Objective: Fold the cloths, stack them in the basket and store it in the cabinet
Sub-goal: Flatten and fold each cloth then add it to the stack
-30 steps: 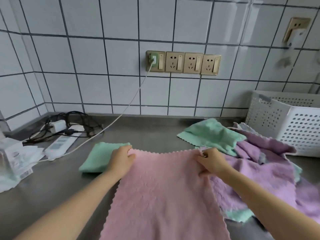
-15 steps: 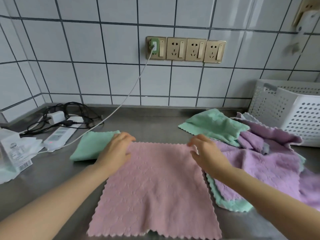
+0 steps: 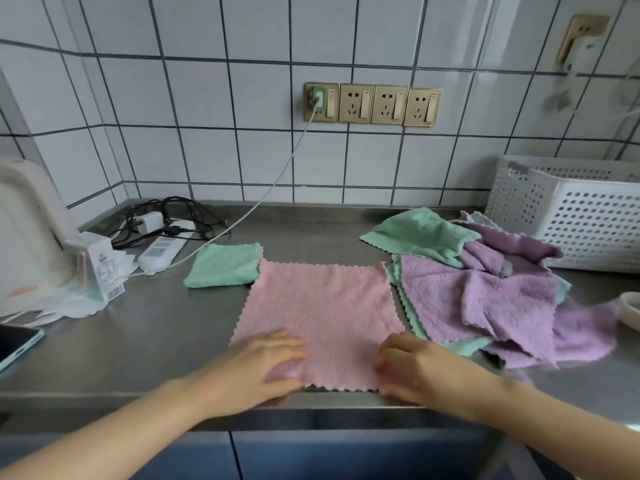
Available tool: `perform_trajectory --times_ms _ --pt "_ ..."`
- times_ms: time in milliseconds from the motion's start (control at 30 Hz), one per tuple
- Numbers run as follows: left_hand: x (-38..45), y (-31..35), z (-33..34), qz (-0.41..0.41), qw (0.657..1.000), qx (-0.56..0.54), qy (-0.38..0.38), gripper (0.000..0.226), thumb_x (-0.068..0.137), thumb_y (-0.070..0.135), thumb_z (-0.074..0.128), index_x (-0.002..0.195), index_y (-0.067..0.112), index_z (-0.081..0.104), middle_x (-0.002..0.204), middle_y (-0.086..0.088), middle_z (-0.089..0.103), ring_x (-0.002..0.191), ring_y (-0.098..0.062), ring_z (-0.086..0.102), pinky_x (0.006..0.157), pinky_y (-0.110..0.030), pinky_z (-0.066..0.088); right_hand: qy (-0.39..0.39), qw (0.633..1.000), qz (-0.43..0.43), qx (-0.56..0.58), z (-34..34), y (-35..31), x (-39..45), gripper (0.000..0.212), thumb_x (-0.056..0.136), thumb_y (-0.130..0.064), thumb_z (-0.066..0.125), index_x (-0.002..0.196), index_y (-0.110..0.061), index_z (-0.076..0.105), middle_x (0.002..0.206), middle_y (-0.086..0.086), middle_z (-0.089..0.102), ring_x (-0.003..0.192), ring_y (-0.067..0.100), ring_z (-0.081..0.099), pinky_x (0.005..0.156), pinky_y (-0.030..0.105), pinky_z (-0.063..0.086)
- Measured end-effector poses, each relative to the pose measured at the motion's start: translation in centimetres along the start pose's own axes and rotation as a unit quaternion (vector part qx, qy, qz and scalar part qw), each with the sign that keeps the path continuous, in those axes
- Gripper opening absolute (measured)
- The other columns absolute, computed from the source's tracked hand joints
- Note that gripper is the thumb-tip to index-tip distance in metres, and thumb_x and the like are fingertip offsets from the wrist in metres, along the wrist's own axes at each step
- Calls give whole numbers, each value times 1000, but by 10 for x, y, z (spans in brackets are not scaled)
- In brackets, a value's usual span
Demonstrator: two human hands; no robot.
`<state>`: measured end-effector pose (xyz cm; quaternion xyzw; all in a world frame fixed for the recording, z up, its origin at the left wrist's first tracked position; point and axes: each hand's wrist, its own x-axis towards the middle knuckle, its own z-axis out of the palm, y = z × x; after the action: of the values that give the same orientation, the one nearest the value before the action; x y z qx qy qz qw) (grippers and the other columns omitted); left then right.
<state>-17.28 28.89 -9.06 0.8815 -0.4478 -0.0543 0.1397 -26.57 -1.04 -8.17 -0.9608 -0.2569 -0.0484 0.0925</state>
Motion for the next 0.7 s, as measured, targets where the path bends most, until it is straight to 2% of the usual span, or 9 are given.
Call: perform_trajectory --times_ms 100,133,200,267,367,500,567,633,700 --pt "-9 -5 0 32 994 76 70 43 92 40 39 132 31 53 141 17 46 133 2 37 110 -28 36 9 998 -33 -49 1 4 -3 15 94 -21 47 103 -19 58 107 -3 55 93 15 57 81 29 49" --pt "-11 -8 -1 46 991 100 81 41 91 22 45 130 28 56 137 13 52 128 -3 46 105 -29 41 -2 998 -29 -58 0 4 -4 21 89 -12 49 106 -21 56 110 -4 53 96 15 56 83 28 49" --pt "-16 -18 -5 39 991 105 78 61 79 -6 51 131 25 54 138 12 52 125 -7 50 102 -28 42 -9 997 -16 -77 -1 6 -7 34 83 -3 50 112 -22 52 113 -5 49 98 14 53 81 28 49" --pt "-19 -30 -11 -7 993 87 77 71 73 -15 45 130 26 55 139 15 50 125 -7 50 103 -25 40 3 997 19 -81 -1 8 -6 43 79 2 48 114 -23 50 113 -5 47 95 15 53 75 32 50" --pt "-19 -43 -21 -86 992 7 87 52 80 -9 52 111 28 69 119 13 65 111 -7 60 98 -26 45 29 996 85 -9 -2 15 -2 40 77 1 46 108 -21 59 106 -6 55 91 17 59 72 34 50" --pt "-28 -40 -37 -144 976 -128 97 34 82 10 70 87 44 70 92 23 71 85 5 64 79 -15 48 78 979 165 95 -18 17 -7 16 84 -11 63 91 -23 71 84 -20 64 78 3 62 74 16 48" --pt "-33 -35 -45 -147 965 -205 68 2 75 31 77 75 32 75 74 14 71 66 -2 59 65 -18 45 87 965 197 148 -30 15 -14 13 82 -11 66 82 -24 69 69 -20 63 68 3 60 65 12 47" --pt "-38 -32 -53 -148 948 -278 44 27 68 43 75 73 16 72 68 7 68 62 -4 54 60 -16 41 78 947 210 232 -43 11 -21 17 80 -2 64 68 -15 63 57 -12 53 54 2 46 54 15 37" --pt "-39 -30 -57 -157 921 -353 48 29 67 33 76 81 7 74 82 -5 75 74 -11 66 67 -19 50 71 923 215 310 -55 10 -26 21 80 7 59 63 -5 55 57 -5 45 56 7 40 52 21 29"
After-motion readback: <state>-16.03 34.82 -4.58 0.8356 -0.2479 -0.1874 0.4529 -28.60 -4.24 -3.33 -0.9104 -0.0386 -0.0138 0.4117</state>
